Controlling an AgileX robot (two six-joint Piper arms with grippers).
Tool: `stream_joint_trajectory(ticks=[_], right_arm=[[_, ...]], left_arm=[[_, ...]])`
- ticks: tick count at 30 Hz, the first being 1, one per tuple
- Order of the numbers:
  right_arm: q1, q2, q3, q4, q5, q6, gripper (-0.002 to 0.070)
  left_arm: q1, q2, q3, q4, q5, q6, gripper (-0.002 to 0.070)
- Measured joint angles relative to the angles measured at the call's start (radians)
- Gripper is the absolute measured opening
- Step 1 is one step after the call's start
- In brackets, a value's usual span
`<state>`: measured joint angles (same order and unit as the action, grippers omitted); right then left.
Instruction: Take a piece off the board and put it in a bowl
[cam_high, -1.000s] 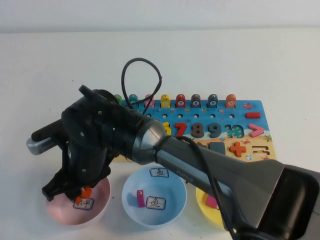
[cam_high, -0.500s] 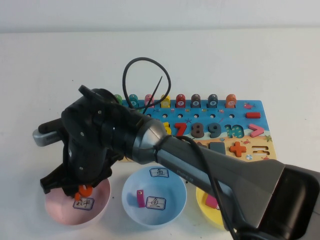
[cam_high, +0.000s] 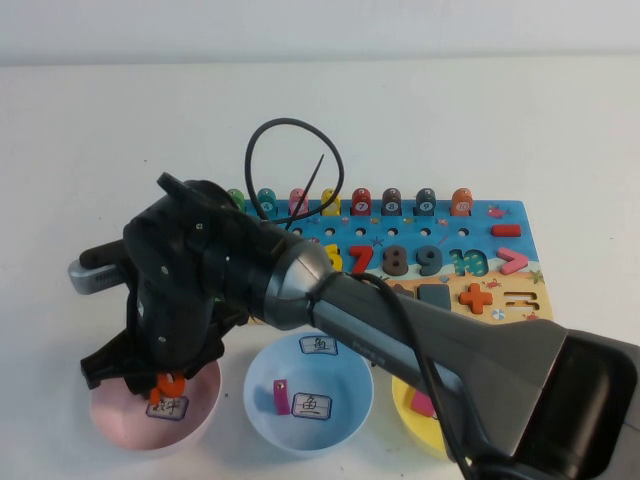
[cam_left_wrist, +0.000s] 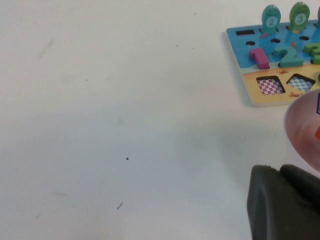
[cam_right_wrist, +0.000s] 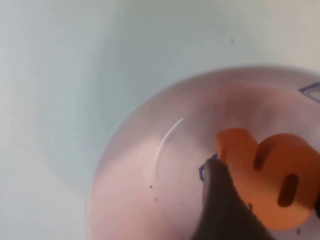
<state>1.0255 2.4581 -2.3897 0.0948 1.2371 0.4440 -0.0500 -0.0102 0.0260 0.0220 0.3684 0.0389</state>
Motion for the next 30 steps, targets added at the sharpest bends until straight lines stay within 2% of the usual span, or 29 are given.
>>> stream_joint_trajectory(ticks=[13, 30], right_arm=[[0.000, 0.014, 0.000, -0.012, 0.000, 0.000, 0.0326], [0.000, 0.014, 0.000, -0.026, 0.000, 0.000, 0.0403]], left_arm=[[0.000, 0.000, 0.000, 0.000, 0.000, 0.000, -0.0001], [0.000, 0.000, 0.000, 0.000, 0.000, 0.000, -0.0001]])
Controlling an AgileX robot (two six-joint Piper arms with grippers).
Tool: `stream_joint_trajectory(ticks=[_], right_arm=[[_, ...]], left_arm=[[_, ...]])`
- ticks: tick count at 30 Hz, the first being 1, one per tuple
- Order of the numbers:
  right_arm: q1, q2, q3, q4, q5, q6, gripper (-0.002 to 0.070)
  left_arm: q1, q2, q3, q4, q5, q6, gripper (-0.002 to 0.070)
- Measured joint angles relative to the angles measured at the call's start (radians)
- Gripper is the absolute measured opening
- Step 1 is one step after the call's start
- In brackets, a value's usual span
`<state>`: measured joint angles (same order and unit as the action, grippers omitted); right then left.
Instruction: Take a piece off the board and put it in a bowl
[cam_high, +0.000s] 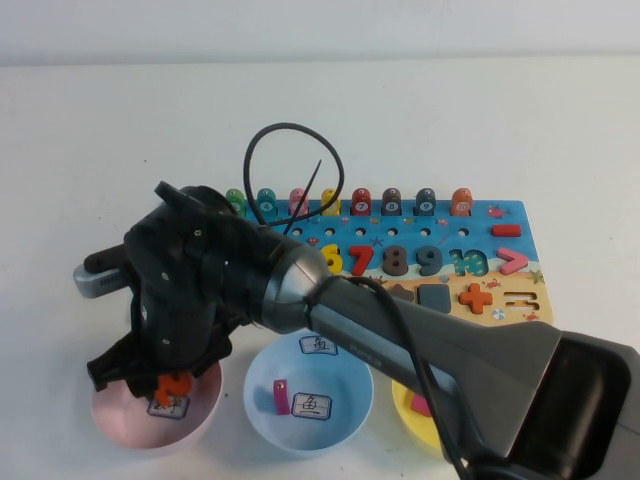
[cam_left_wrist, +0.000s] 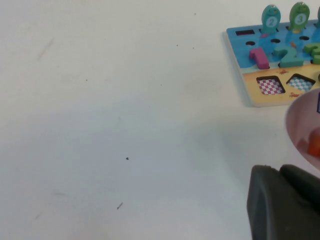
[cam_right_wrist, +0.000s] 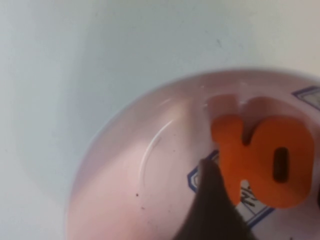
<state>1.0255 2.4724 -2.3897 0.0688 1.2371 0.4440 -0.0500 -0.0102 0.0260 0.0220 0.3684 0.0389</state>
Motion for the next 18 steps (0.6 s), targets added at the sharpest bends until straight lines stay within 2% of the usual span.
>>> stream_joint_trajectory(ticks=[9, 18], right_arm=[[0.002, -0.086, 0.002, -0.015, 0.000, -0.002, 0.0396], [0.018, -0.212, 0.035, -0.030, 0.002, -0.071, 0.0195]], left_arm=[[0.000, 0.000, 0.000, 0.000, 0.000, 0.000, -0.0001], [0.000, 0.000, 0.000, 0.000, 0.000, 0.000, -0.0001]])
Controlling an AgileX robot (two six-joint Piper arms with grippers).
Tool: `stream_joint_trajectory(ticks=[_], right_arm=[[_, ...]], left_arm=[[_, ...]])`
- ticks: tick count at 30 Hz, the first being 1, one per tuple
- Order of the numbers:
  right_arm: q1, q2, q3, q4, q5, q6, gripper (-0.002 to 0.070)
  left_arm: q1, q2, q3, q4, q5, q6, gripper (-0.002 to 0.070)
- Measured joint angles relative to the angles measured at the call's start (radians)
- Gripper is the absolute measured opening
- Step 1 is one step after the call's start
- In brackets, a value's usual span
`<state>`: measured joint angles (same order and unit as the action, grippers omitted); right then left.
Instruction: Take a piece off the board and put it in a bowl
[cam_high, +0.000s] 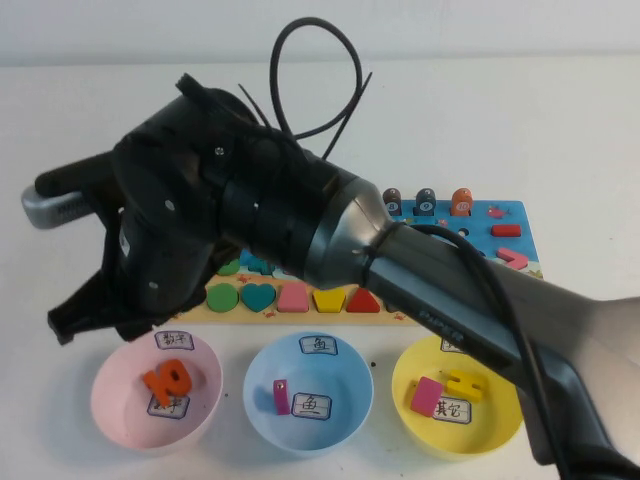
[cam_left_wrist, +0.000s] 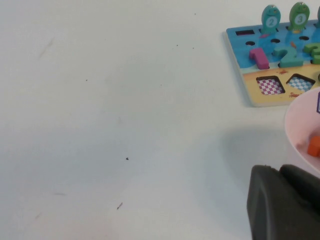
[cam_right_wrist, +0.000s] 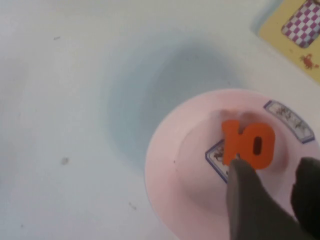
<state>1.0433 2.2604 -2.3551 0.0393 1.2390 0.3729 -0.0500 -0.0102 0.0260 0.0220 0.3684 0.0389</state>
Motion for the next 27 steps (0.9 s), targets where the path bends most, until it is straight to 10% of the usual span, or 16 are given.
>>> stream_joint_trajectory(ticks=[15, 27], right_arm=[[0.005, -0.232, 0.430, -0.065, -0.008, -0.028, 0.0004], [0.005, -0.537, 0.845, -0.091, -0.232, -0.163, -0.0015]], left_arm=[[0.000, 0.000, 0.000, 0.000, 0.000, 0.000, -0.0001], [0.000, 0.000, 0.000, 0.000, 0.000, 0.000, -0.0001]])
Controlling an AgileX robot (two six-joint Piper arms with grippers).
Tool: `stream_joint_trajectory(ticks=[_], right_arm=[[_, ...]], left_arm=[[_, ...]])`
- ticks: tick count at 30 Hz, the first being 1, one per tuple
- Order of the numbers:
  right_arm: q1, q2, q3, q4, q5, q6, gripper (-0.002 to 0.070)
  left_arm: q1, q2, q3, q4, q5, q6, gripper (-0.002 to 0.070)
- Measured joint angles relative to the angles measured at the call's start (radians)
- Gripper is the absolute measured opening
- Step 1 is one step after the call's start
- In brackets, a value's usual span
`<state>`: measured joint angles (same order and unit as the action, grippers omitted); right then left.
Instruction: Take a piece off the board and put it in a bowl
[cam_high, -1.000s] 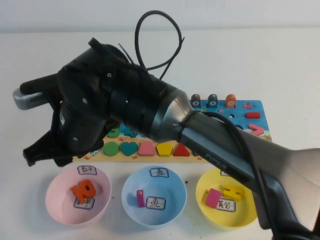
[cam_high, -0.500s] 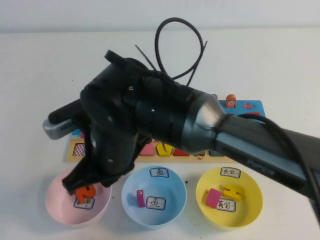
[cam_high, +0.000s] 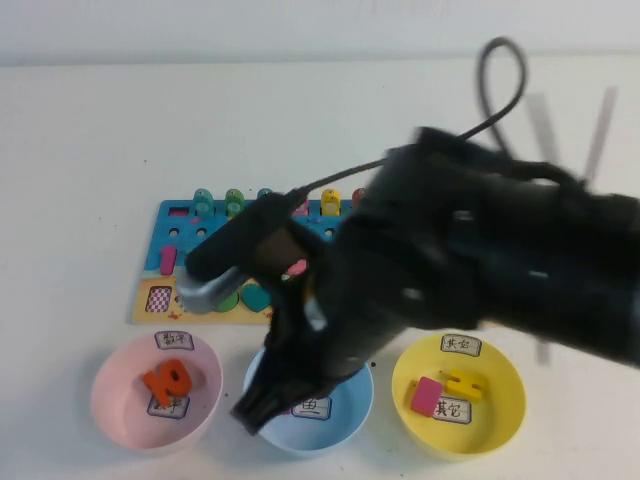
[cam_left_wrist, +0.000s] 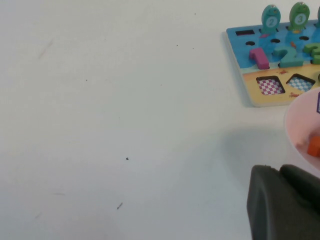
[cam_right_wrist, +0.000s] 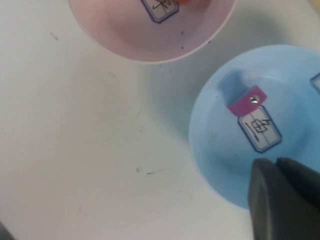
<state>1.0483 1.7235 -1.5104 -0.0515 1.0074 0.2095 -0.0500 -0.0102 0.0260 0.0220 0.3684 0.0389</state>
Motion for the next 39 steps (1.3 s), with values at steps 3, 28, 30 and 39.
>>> stream_joint_trajectory(ticks=[3, 28, 30, 39], right_arm=[[0.000, -0.135, 0.092, -0.051, -0.049, -0.014, -0.0016], [-0.061, -0.846, 0.612, -0.179, 0.054, 0.004, -0.0017], [-0.061, -0.847, 0.638, -0.201, 0.035, 0.023, -0.0017], [-0.279, -0.947, 0.945, -0.272, -0.364, 0.169, -0.0017]], left_arm=[[0.000, 0.000, 0.000, 0.000, 0.000, 0.000, -0.0001], [0.000, 0.000, 0.000, 0.000, 0.000, 0.000, -0.0001], [0.000, 0.000, 0.000, 0.000, 0.000, 0.000, -0.0001], [0.000, 0.000, 0.000, 0.000, 0.000, 0.000, -0.0001]])
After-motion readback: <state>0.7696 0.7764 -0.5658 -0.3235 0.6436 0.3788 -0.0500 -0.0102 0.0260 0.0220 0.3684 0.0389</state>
